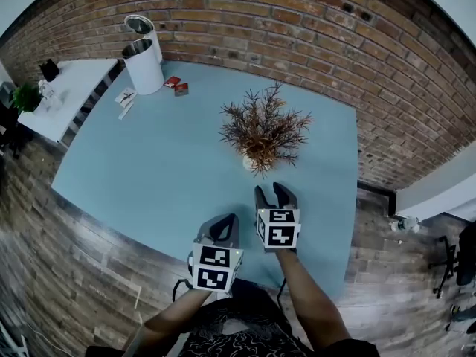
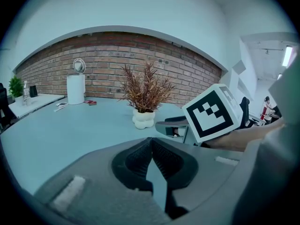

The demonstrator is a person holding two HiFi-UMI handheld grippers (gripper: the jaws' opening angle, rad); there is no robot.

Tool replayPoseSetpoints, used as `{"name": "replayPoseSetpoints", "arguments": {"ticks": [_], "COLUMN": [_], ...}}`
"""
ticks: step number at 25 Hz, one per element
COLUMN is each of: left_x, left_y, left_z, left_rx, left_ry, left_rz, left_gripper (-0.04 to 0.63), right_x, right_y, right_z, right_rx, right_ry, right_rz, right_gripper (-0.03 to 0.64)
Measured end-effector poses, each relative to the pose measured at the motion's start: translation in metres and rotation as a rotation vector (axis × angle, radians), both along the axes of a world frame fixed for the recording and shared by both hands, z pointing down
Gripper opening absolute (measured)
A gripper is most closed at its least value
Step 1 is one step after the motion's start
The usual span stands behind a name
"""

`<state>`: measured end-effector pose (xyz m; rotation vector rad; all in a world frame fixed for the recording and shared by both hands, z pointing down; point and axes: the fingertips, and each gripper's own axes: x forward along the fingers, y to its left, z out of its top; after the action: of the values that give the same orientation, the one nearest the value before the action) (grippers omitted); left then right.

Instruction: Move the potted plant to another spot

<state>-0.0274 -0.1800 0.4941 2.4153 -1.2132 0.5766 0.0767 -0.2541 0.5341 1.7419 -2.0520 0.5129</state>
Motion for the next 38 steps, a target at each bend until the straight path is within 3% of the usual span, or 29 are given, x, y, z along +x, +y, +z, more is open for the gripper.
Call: {"name": "replayPoseSetpoints", "arguments": {"ticks": [6,18,38], "left_x": [-0.001,-0.013,-0.009], "left_y": [0.017,0.050,0.083], "left_z": [-0.004,-0.021,-0.034], "left_rx": [0.015,0.056,0.105], "left_ry": [0.018,0.045,0.049], "left_rz": [0.012,0.009,0.037], "left_gripper": [-0.005,-0.005,-0.005], "right_x": [-0.011,-0.041,-0.051], "right_y": [0.040,0.111,0.168], "right_z": [-0.020,-0.064,-0.086], "right_rx": [0.030,0.106,0.141], "right_ry": [-0.001,-0.052,-0.086], "right_rz": [-0.006,-0.010,-0.002], "right_gripper": [0.099,0.006,0.006]}}
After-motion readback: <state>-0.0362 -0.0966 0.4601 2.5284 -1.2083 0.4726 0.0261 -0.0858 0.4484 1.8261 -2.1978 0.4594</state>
